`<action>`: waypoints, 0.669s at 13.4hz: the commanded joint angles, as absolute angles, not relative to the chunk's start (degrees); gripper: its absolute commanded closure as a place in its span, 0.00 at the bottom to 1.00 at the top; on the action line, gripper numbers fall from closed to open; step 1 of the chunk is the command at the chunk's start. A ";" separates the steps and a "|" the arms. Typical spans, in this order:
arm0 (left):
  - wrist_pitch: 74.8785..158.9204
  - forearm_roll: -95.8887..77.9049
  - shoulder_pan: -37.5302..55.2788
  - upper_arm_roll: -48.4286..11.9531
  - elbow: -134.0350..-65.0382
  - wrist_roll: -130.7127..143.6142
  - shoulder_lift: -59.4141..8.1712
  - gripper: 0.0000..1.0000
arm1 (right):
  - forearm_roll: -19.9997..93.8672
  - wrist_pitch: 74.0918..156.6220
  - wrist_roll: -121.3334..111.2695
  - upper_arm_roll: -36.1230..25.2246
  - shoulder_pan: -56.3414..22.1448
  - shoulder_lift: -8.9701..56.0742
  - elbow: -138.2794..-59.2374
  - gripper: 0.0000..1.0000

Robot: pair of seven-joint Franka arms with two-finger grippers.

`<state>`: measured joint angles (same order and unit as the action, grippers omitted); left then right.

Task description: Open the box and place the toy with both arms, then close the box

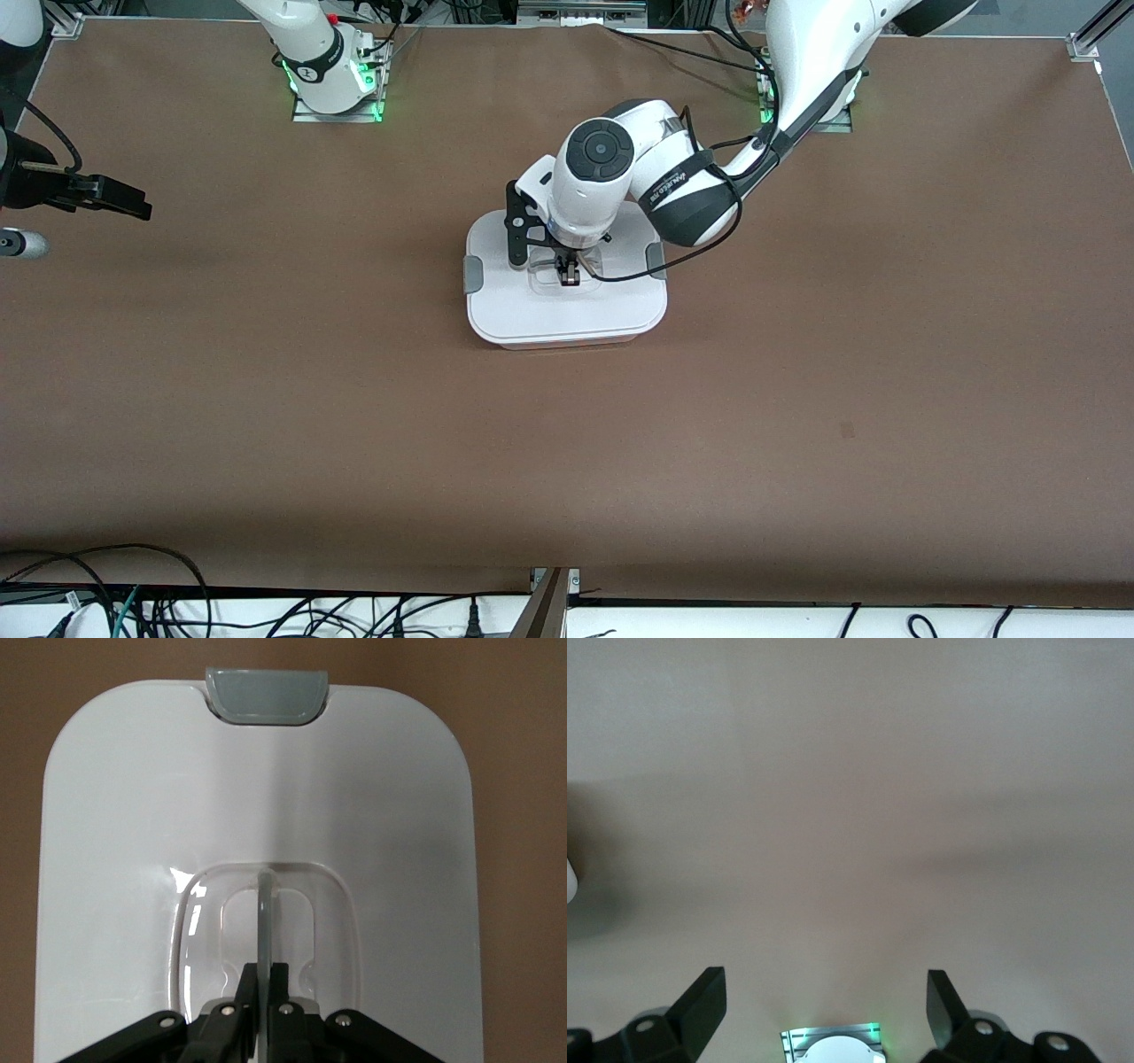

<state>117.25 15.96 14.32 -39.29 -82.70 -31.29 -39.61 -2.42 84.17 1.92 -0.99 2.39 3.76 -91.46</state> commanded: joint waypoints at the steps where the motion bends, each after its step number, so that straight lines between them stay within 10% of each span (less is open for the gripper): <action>1: 116.19 16.70 14.15 -39.46 -83.76 -32.17 -38.41 0.95 | -1.32 84.90 0.97 -0.88 2.72 2.81 -92.55 0.00; 3: 116.10 16.52 13.80 -39.55 -83.76 -30.76 -38.41 0.00 | -1.23 84.90 1.05 -0.88 2.72 2.81 -92.55 0.00; 9: 111.21 14.34 13.54 -39.55 -81.84 -30.06 -35.34 0.00 | -1.14 84.90 1.05 -0.88 2.72 2.81 -92.55 0.00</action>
